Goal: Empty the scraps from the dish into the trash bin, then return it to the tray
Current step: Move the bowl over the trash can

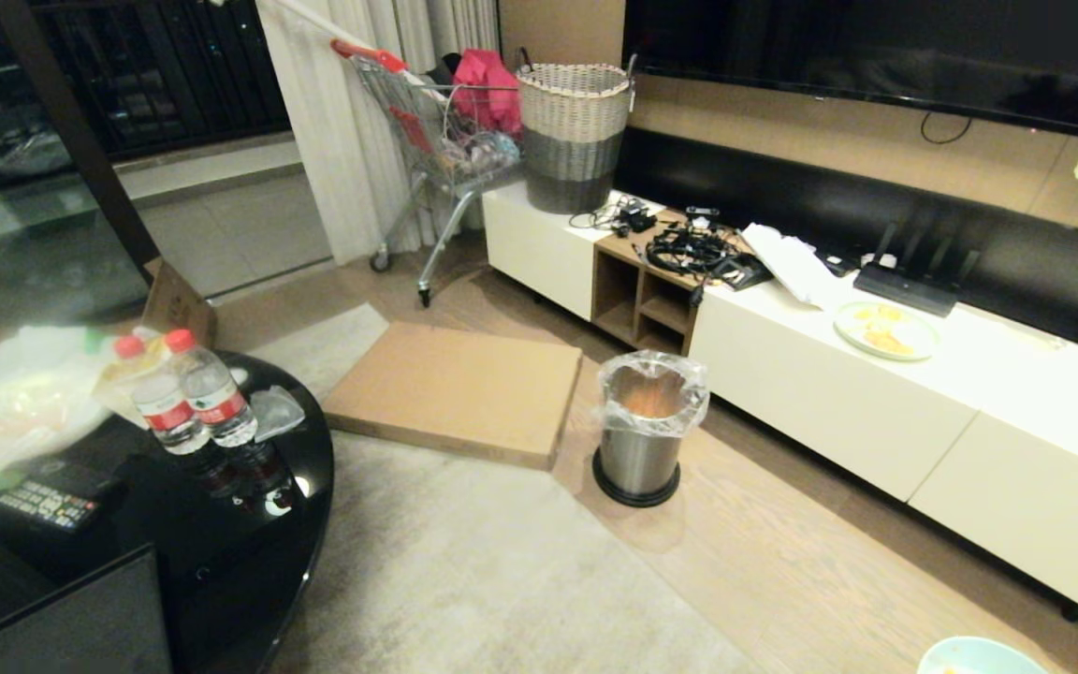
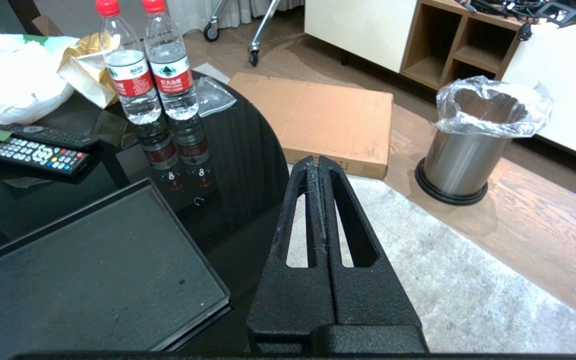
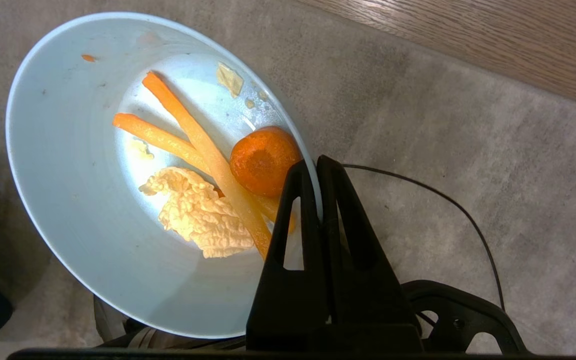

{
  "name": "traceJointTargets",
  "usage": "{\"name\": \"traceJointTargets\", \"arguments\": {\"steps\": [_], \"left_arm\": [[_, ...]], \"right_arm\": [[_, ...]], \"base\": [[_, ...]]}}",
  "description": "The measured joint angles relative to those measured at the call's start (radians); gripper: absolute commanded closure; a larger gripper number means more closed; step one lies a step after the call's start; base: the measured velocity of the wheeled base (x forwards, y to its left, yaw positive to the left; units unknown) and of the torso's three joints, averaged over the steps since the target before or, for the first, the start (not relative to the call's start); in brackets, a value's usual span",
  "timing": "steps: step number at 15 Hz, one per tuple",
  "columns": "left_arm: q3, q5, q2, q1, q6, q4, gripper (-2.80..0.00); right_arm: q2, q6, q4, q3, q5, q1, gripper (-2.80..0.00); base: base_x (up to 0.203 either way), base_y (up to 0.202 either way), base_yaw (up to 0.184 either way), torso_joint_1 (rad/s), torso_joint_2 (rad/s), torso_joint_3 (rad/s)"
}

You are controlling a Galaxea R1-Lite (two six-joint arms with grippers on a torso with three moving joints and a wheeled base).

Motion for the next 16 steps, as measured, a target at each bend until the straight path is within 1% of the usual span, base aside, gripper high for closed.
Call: {"name": "traceJointTargets", "arguments": {"steps": [2, 3, 16], "left_arm": [[0.000, 0.000, 0.000, 0.000, 0.000, 0.000, 0.00], [0.000, 0.000, 0.000, 0.000, 0.000, 0.000, 0.00], [0.000, 0.000, 0.000, 0.000, 0.000, 0.000, 0.00]], "right_arm": [[0.005, 0.000, 0.000, 0.000, 0.000, 0.000, 0.00], [0.007, 0.000, 0.000, 0.000, 0.000, 0.000, 0.00], [0.023, 0.001, 0.000, 0.002, 0.001, 0.002, 0.00]], "base": [[0.000, 0.000, 0.000, 0.000, 0.00, 0.000], [0.114, 0.000, 0.001, 0.001, 0.00, 0.004], [0.182, 0.000, 0.002, 0.003, 0.00, 0.002]]}}
